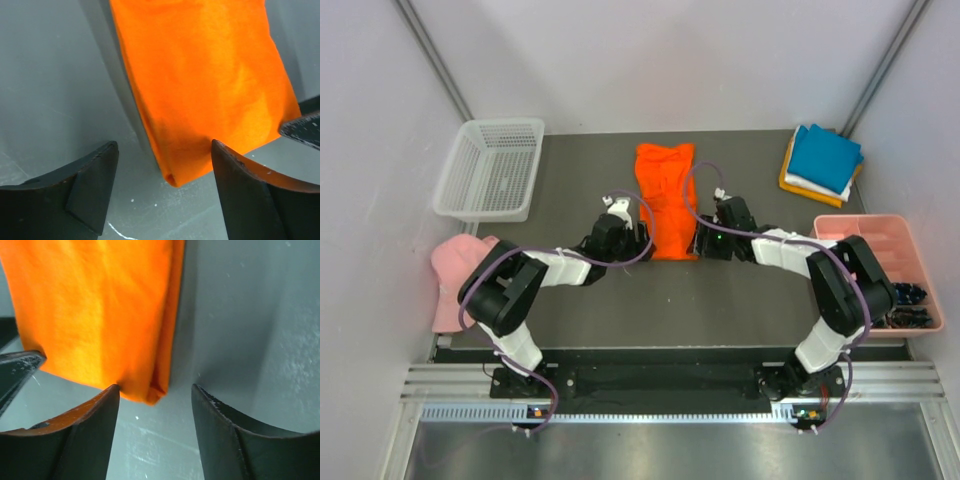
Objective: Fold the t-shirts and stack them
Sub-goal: Grab one side of the 2/3 rectangular tshirt with both arms
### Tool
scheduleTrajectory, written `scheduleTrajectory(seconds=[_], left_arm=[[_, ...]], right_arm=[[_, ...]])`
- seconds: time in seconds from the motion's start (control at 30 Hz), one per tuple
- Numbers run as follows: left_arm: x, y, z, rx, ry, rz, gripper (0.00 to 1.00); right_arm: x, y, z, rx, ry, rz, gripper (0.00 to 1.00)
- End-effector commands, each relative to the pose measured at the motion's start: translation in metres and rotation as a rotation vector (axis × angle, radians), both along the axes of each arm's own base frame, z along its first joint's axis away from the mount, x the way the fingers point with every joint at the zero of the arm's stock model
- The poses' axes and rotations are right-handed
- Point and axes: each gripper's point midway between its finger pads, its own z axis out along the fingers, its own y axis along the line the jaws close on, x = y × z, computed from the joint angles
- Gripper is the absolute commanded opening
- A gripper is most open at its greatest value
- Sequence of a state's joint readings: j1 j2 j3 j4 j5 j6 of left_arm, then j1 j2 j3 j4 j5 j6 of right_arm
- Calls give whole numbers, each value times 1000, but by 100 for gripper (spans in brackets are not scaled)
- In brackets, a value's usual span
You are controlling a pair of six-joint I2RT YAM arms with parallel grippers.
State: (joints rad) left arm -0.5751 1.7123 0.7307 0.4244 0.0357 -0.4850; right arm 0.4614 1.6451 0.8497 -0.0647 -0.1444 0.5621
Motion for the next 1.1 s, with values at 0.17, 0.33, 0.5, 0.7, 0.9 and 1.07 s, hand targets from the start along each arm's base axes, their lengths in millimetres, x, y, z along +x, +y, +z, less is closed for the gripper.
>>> scheduleTrajectory(seconds=[0.17,0.33,0.5,0.7,0.9,1.07], left_arm=[[1,-16,5,-49,-3,-33,54],[-4,-19,5,-56,8,-46,48],[-9,-19,5,-61,17,-51,38],[-14,-20,6,-81,36,-56,0],[-29,-19,8,-98,65,-77,0],[-57,-13,0,-53,81,-88,0]], right_arm=[[19,17,3,33,-35,17,46],[18,17,2,36,-27,14,39],[16,18,0,40,-19,20,24],[15,20,1,53,-15,31,0],[3,19,9,68,-5,38,0],[-24,10,1,41,46,47,0]])
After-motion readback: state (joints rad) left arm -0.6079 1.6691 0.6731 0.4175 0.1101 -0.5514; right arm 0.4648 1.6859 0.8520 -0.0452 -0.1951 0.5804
